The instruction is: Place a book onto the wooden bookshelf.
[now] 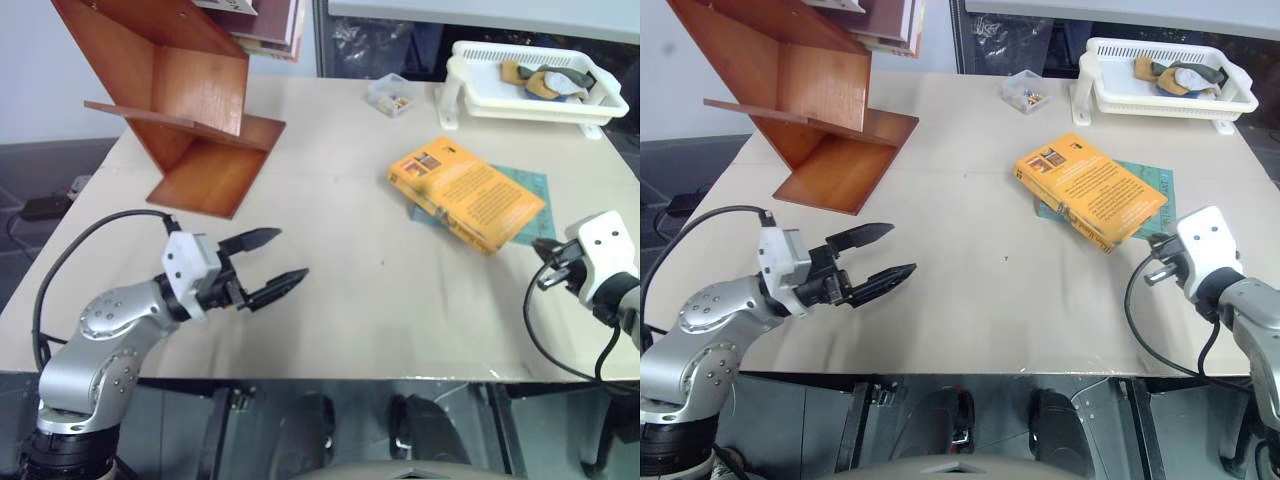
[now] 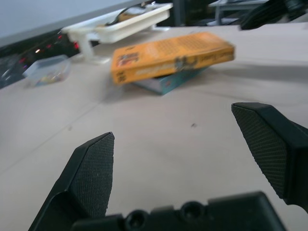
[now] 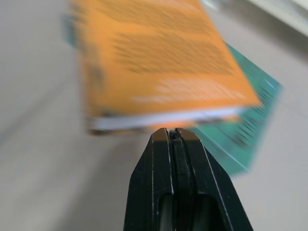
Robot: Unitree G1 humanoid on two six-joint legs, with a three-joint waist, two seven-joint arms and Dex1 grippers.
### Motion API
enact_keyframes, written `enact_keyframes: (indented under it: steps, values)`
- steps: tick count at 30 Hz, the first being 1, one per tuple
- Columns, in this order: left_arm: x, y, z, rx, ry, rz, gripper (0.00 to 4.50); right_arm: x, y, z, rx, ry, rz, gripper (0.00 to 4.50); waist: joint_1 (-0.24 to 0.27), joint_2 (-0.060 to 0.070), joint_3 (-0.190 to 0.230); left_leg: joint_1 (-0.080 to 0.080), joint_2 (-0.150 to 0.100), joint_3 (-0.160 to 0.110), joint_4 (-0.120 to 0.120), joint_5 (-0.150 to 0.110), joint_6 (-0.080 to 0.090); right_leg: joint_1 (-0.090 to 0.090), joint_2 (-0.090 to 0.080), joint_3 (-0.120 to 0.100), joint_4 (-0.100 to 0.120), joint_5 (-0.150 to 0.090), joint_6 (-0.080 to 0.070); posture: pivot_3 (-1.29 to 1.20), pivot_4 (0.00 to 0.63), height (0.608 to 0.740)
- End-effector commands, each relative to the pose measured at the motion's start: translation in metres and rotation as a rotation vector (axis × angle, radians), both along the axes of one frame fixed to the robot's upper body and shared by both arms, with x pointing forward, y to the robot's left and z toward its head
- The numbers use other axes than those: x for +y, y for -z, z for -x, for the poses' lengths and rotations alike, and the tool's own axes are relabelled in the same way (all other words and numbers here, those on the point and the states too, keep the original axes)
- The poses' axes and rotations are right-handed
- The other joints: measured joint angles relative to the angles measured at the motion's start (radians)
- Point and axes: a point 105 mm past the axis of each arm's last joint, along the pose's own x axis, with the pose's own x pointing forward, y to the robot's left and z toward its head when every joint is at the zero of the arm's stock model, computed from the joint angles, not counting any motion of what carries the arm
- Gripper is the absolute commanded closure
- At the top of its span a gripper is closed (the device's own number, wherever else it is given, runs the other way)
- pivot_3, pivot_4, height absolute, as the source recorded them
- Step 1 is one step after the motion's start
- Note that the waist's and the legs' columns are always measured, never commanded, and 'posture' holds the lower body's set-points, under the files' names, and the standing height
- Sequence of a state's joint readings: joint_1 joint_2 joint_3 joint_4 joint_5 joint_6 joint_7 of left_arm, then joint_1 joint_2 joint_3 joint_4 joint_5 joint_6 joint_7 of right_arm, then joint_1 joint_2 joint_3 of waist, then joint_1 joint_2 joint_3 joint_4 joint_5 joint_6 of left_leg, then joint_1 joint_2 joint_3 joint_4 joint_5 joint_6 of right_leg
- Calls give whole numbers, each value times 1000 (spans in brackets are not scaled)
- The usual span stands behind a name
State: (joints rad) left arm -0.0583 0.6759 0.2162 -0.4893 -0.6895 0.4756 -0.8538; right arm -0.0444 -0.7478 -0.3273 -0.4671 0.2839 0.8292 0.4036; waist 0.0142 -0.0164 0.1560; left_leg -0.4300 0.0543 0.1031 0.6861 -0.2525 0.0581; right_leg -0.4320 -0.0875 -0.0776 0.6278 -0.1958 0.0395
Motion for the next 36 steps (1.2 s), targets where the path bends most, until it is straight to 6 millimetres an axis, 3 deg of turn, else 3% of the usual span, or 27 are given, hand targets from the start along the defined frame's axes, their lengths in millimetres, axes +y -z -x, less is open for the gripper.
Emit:
enact_keyframes:
  steps: [1,11,17,36]
  values:
    - [-25,-20,0,-81,55,43,0,-44,-8,-19,-17,247,3,4415,0,0,0,0,0,0,0,0,0,0,0,0,0,0,0,0,150,740]
    - [-49,-35,-6,-123,102,69,0,-65,14,-55,85,363,34,4415,-2,0,0,0,0,2,0,3,-4,0,2,2,0,3,3,0,150,740]
    - [-51,-36,-4,-130,104,71,0,-44,21,-69,100,250,-88,4415,-3,1,0,1,0,2,0,3,-4,0,2,3,0,3,3,0,150,740]
    - [-46,-34,-8,-131,88,73,0,43,21,-44,107,-160,-246,4415,-2,1,0,1,0,1,0,3,-4,0,2,3,0,3,3,0,150,740]
